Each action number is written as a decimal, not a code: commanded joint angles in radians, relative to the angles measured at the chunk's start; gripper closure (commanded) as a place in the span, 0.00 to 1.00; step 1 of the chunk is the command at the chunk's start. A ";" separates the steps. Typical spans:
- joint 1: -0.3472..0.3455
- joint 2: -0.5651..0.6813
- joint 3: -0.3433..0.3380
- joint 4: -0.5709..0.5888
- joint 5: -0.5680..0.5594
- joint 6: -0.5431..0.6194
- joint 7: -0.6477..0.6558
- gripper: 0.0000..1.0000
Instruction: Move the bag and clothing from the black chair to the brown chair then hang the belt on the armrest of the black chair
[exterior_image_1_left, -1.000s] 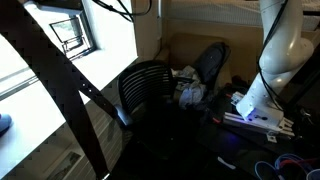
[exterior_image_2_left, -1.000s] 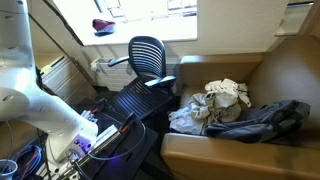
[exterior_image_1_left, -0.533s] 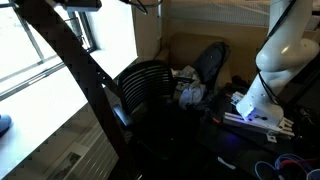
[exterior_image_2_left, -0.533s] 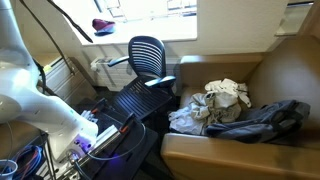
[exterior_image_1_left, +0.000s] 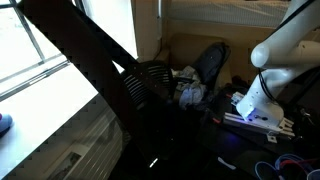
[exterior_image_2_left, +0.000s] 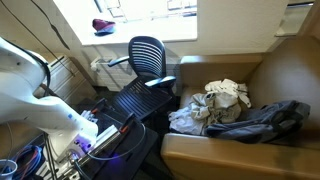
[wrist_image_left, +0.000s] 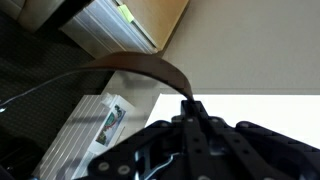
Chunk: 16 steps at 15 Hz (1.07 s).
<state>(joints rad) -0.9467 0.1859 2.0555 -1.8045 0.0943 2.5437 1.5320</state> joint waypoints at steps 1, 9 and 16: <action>0.004 -0.001 -0.009 -0.001 0.000 0.000 -0.002 0.96; 0.006 0.007 -0.026 -0.001 0.000 0.000 -0.014 0.96; -0.257 0.085 0.128 0.165 -0.427 -0.077 0.127 0.99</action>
<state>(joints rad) -1.0761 0.2525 2.0944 -1.7300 -0.1766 2.5385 1.5903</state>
